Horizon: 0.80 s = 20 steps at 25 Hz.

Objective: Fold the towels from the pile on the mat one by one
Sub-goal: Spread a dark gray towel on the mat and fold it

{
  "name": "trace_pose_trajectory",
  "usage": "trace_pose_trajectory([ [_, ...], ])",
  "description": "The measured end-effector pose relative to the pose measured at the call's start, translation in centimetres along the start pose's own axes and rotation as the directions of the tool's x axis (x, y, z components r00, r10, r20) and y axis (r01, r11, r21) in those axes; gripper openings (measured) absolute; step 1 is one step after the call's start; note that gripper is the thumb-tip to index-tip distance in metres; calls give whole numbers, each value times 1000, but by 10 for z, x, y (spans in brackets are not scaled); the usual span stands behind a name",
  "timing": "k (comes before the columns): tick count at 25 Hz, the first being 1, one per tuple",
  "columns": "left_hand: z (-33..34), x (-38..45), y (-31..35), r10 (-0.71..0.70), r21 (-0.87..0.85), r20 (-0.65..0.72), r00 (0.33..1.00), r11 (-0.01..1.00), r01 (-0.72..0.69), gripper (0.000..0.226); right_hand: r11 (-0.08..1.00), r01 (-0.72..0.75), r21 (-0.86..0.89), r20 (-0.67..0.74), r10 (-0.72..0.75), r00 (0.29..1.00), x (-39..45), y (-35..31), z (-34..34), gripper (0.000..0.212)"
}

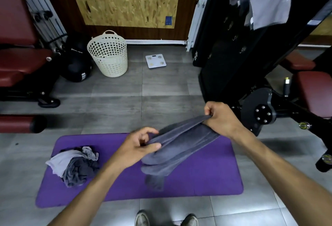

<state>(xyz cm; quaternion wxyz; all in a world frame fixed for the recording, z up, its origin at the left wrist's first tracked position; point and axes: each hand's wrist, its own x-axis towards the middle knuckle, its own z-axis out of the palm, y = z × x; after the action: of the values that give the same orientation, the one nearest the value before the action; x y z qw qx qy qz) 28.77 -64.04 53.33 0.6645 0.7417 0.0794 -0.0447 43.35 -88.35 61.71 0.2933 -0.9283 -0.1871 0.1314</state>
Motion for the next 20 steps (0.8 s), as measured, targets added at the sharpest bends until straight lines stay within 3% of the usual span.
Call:
trace_pose_trajectory([
  [1, -8, -1, -8, -56, 208, 162, 985, 978, 22, 26, 999, 29, -42, -22, -30, 999, -1, 2, -4, 25],
  [2, -16, -3, -17, -160, 358, 215, 963, 931, 75, 32, 993, 83, -89, -50, -88, 995, -4, 2, -6, 24],
  [3, -22, -4, -23, -231, 419, 160, 960, 896, 146, 37, 982, 123, -145, -97, -138, 986, -6, 0, -9, 22],
  [4, -28, -5, -29, -273, 377, 47, 961, 895, 236, 37, 967, 141, -214, -162, -177, 971, -6, -2, -14, 20],
  [6, -41, -7, -29, -362, -19, -237, 901, 929, 369, 31, 944, 66, -323, -314, -173, 934, -5, 10, -21, 10],
  [7, -50, -9, -26, -379, -179, -360, 852, 925, 336, 31, 969, -23, -244, -369, -71, 927, -4, 22, -25, 6],
  [8, -60, -9, -26, -346, -205, -456, 820, 937, 281, 35, 992, -124, -36, -371, 102, 923, -4, 34, -27, 9],
  [9, -73, -10, -26, -269, -119, -499, 824, 963, 242, 39, 960, -216, 178, -298, 262, 918, -5, 46, -27, 15],
  [10, -87, -11, -29, -162, 62, -467, 869, 975, 215, 42, 911, -273, 308, -212, 346, 914, -8, 59, -25, 17],
  [11, -97, -14, -30, -86, 265, -360, 929, 945, 190, 43, 921, -265, 285, -177, 322, 930, -13, 71, -24, 19],
  [13, -113, -18, -40, -75, 478, -126, 989, 869, 127, 45, 990, -143, 5, -34, 144, 989, -26, 98, -17, 27],
  [14, -117, -20, -48, -104, 491, -38, 994, 864, 109, 47, 981, -77, -179, 102, 97, 990, -36, 108, -11, 29],
  [15, -118, -22, -56, -153, 479, 31, 988, 869, 120, 50, 942, -56, -330, 233, 139, 963, -47, 121, -4, 27],
  [17, -121, -28, -83, -314, 432, 104, 944, 869, 241, 49, 842, -84, -532, 342, 305, 889, -72, 155, 18, 17],
  [18, -125, -34, -101, -428, 442, 135, 894, 833, 332, 43, 791, -93, -604, 402, 403, 822, -82, 172, 29, 18],
  [20, -137, -47, -130, -640, 553, 213, 738, 702, 449, 33, 803, -120, -584, 563, 506, 653, -94, 199, 34, 21],
])
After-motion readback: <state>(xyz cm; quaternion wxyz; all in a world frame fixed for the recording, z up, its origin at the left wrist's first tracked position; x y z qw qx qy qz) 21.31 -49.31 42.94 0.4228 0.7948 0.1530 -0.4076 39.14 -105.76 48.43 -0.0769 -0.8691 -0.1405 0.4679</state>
